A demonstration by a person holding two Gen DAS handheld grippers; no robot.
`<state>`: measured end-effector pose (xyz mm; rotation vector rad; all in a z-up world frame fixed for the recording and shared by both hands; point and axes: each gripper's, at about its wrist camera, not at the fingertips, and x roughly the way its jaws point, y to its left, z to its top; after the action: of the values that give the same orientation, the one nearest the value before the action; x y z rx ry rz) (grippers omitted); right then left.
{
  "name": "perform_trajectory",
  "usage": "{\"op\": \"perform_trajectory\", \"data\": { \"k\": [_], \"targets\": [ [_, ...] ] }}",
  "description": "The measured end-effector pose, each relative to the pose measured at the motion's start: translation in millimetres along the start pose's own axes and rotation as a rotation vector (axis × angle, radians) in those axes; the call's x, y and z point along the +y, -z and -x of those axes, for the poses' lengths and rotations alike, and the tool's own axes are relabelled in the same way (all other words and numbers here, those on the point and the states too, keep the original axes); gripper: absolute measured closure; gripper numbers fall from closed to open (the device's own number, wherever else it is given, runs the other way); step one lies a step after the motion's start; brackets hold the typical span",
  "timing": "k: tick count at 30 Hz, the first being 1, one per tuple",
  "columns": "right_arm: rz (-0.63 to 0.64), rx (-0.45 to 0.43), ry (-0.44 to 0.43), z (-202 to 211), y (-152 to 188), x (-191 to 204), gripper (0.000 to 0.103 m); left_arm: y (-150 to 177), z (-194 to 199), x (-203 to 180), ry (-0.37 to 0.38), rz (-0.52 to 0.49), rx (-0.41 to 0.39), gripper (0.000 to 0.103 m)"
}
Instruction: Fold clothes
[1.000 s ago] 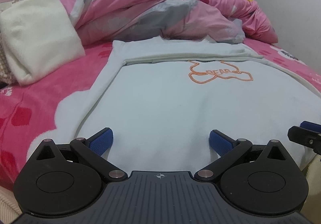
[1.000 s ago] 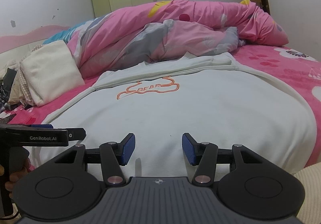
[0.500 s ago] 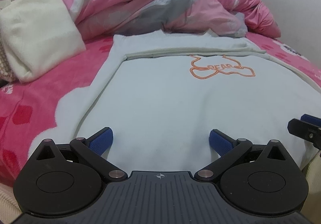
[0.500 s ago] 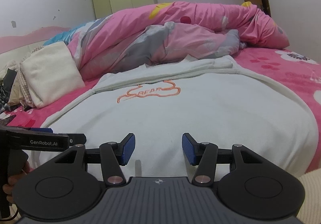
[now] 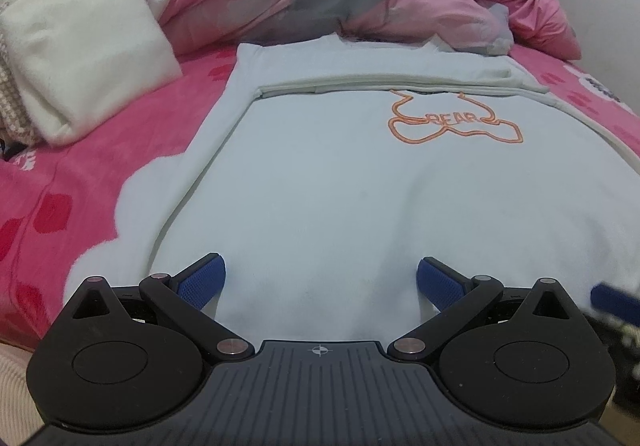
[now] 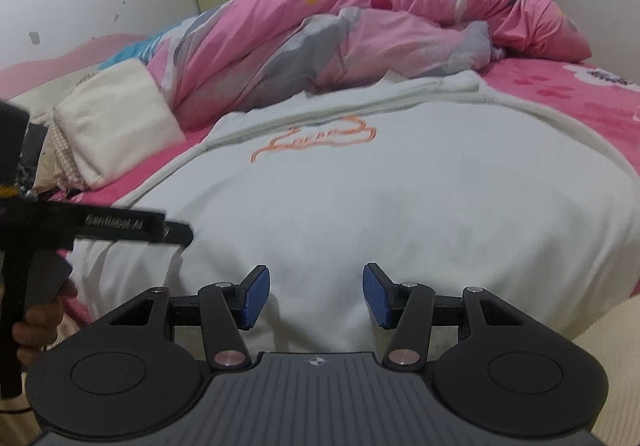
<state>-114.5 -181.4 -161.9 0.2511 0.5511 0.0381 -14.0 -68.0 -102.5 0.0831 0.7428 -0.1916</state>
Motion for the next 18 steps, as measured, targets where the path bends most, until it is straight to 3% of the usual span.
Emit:
{"op": "perform_trajectory", "data": {
  "k": [7, 18],
  "targets": [
    [0.013, 0.076, -0.050, -1.7, 19.0, 10.3, 0.048, -0.6, 0.4, -3.5, -0.017, 0.005, 0.015, 0.000],
    [0.030, 0.079, -0.081, 12.1, 22.3, 10.2, 0.049, -0.2, 1.6, -7.0, -0.037, 0.013, 0.025, 0.000]
  ]
}}
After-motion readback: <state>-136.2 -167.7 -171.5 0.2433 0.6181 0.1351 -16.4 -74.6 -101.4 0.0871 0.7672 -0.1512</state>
